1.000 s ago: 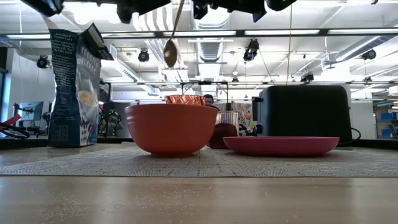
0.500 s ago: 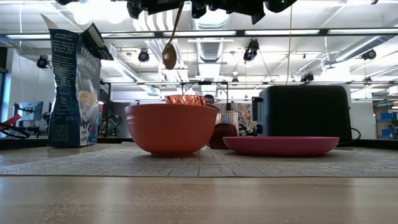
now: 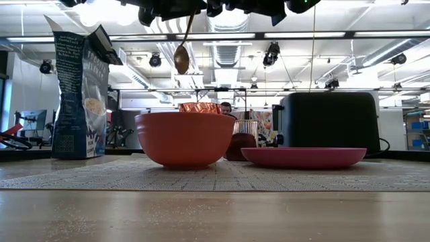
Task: Arrange a breakfast setting
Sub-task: Put the gold spoon on the gray tablemat to the left of the orange bowl
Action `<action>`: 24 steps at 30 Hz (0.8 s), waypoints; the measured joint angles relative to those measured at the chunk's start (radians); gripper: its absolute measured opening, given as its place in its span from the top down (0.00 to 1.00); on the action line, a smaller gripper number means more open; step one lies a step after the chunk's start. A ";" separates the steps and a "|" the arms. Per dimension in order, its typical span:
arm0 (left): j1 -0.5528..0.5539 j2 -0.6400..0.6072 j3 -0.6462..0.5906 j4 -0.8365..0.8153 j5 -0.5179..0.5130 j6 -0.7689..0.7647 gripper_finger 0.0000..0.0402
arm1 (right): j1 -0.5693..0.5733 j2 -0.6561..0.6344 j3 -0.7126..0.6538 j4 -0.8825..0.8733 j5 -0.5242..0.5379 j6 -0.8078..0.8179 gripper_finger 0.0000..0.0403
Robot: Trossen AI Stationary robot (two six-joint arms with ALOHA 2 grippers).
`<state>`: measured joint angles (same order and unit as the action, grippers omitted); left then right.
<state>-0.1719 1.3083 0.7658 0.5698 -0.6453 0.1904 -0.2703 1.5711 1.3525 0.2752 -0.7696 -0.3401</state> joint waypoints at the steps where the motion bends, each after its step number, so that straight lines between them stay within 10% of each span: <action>1: 0.001 0.000 0.000 -0.005 0.000 -0.001 0.74 | 0.000 0.000 0.000 0.000 0.000 0.000 0.97; 9: 0.004 -0.003 0.000 -0.014 0.004 -0.001 0.97 | 0.000 -0.003 0.000 -0.001 -0.001 0.007 0.97; 24: 0.004 -0.016 0.001 -0.058 -0.001 -0.024 0.98 | -0.007 -0.014 0.000 -0.028 0.008 0.174 0.86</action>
<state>-0.1680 1.2927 0.7666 0.5118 -0.6460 0.1666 -0.2775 1.5569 1.3525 0.2470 -0.7612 -0.1662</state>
